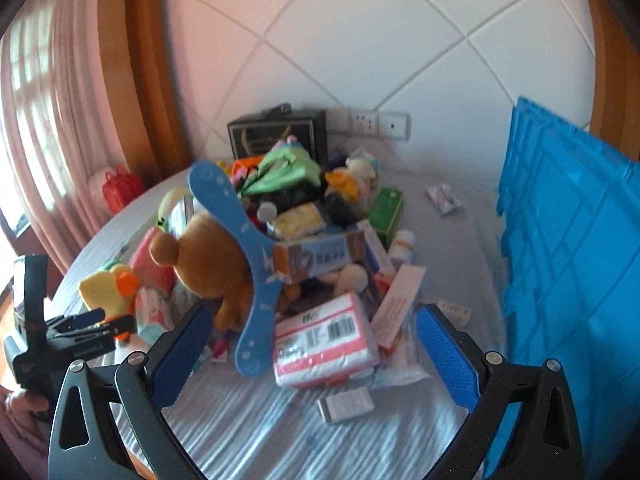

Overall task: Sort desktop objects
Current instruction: 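Move both tools back over the pile of items, then grasp the pastel tissue pack with the left tool while the right tool grasps a white medicine box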

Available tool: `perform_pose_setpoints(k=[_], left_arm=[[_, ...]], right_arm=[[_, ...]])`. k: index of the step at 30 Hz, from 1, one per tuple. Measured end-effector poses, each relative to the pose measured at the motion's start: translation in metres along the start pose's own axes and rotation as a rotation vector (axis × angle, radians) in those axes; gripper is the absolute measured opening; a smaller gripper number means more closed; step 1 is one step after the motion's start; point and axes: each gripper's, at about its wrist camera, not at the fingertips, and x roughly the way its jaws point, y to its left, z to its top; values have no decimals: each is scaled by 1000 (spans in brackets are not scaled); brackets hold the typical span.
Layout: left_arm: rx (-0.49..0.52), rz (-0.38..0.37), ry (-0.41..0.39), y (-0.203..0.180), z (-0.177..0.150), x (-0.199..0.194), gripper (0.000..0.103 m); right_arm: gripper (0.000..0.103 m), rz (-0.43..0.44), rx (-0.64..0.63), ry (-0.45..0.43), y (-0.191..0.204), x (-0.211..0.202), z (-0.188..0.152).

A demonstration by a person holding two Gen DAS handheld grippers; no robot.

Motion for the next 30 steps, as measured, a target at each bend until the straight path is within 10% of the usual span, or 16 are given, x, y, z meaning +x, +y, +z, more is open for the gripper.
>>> perform_pose_setpoints(k=[10, 13, 30], left_arm=[[-41, 96, 60, -17, 8, 61, 67], [-31, 127, 80, -15, -1, 72, 52], [128, 45, -97, -38, -17, -16, 48]], right_arm=[[103, -70, 65, 236, -31, 73, -60], [103, -82, 58, 286, -37, 88, -74], [99, -36, 16, 419, -49, 142, -112]])
